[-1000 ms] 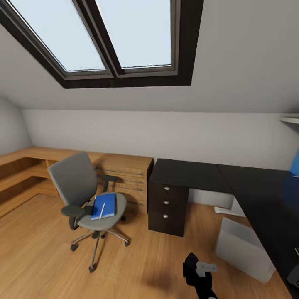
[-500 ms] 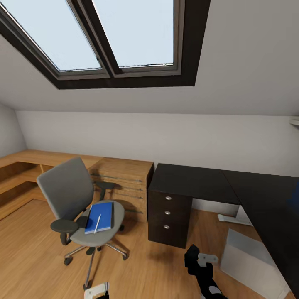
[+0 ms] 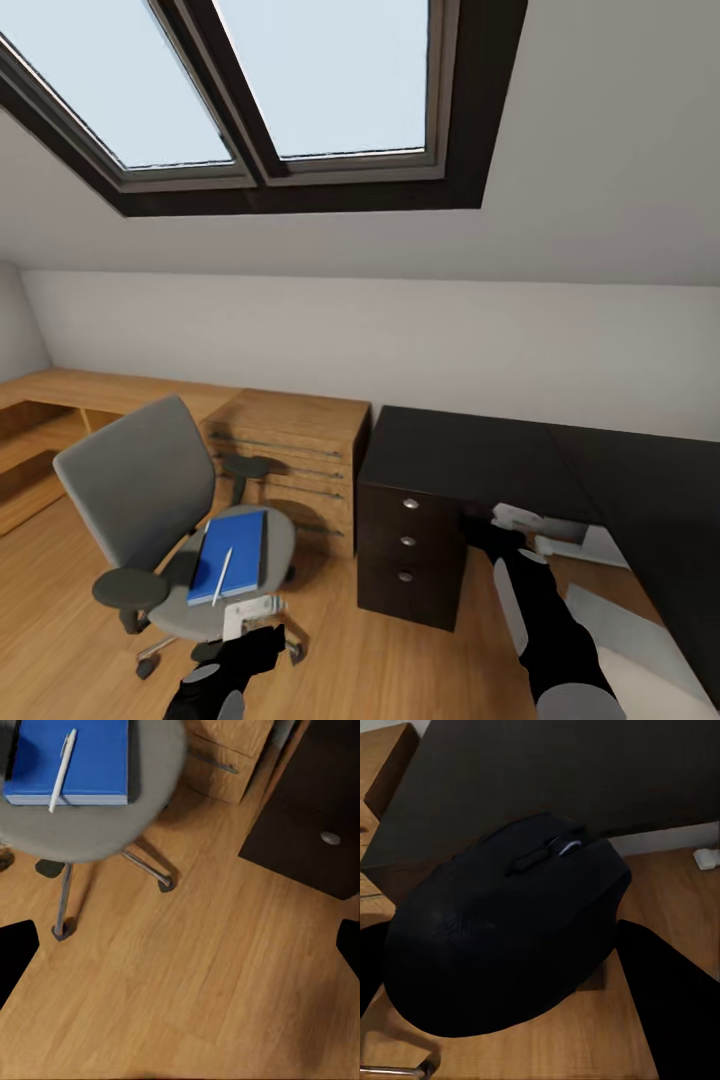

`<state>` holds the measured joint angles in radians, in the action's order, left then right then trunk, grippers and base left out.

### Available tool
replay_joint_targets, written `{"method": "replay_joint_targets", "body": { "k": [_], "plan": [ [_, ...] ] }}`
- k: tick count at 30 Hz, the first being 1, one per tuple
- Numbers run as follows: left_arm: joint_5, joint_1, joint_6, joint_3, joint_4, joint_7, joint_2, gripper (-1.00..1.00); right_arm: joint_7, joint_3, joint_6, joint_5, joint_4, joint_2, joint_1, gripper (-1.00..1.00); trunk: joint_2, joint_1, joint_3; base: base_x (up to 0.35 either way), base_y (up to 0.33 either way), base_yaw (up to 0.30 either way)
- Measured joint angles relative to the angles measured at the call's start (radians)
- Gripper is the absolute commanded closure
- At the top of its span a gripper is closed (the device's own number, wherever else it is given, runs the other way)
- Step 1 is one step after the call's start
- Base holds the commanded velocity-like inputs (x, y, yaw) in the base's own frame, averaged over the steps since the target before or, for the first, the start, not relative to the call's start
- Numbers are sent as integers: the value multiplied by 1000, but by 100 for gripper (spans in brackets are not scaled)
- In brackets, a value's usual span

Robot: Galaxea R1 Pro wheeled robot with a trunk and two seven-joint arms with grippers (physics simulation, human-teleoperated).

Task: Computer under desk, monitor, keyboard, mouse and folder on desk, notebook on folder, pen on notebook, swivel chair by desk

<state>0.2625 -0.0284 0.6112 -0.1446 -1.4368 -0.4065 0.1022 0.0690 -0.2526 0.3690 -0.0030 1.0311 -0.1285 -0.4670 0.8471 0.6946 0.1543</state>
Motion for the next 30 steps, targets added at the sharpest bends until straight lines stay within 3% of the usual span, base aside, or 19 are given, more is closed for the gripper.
{"method": "replay_joint_targets", "body": {
  "k": [2, 4, 7, 21, 30],
  "plan": [
    [2, 0, 1, -1, -4, 0, -3, -100, -6, 2, -2, -1, -1, -1, 6, 100, -14, -8, -6, 329, 42, 0],
    [2, 0, 0, -51, 67, -8, 2, -100, -17, 5, -3, 0, 0, 0, 9, 100, -28, -15, -13, 329, 6, 0],
    [0, 0, 0, -78, 94, -10, 2, -100, -18, 6, -3, -1, 0, 0, 9, 100, -49, -27, -22, 329, 2, 0],
    [0, 0, -10, -88, 100, -10, 2, -100, -16, 9, -7, 0, -35, -2, 9, 100, -147, -81, -66, 329, 0, 71],
    [1, 0, -11, -89, 96, -10, 2, -100, -18, 17, -9, 1, -60, -2, 9, 100, -148, -80, -66, 119, 0, 272]
  ]
}}
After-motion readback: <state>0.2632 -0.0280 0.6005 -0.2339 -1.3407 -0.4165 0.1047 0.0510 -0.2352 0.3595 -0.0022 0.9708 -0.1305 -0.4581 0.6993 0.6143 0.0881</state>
